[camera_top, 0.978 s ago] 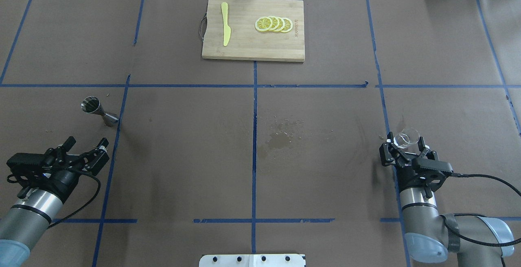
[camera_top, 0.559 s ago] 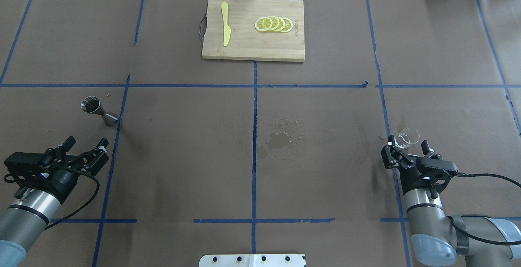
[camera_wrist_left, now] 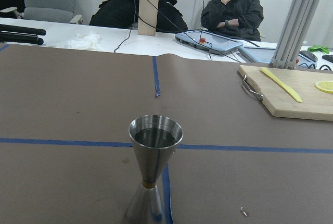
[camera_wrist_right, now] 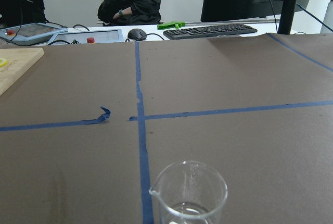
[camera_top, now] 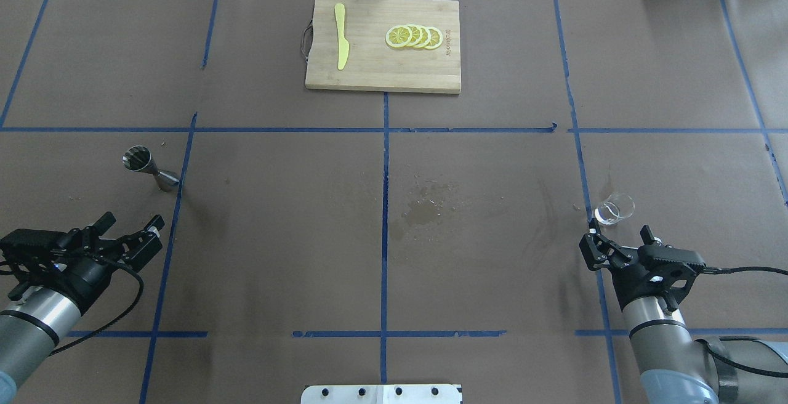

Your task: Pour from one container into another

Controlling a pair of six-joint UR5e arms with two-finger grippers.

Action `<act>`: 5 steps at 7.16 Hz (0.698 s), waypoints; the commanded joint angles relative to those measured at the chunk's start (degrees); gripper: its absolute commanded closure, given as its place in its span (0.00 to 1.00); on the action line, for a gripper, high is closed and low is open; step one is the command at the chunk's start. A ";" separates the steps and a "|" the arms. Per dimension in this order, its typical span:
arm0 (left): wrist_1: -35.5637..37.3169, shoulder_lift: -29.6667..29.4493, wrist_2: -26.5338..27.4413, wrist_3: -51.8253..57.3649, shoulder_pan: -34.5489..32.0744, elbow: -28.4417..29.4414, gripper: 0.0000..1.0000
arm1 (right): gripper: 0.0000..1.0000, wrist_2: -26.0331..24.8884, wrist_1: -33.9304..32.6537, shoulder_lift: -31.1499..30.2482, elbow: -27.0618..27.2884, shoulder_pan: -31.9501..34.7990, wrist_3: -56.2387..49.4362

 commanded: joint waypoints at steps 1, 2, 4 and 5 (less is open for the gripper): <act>0.06 5.44 -6.67 0.00 0.18 -6.72 0.00 | 0.00 2.74 -0.21 -1.32 4.17 -1.55 -0.11; 0.06 6.06 -9.74 0.00 0.26 -8.58 0.00 | 0.00 5.63 -0.56 -4.11 8.28 -1.73 -0.98; 0.15 6.50 -14.33 0.00 0.18 -13.40 0.00 | 0.00 11.61 -0.74 -8.69 15.67 -1.47 -5.45; 0.32 6.85 -15.22 0.00 0.09 -16.21 0.00 | 0.00 14.33 -0.83 -10.89 19.18 -1.03 -8.52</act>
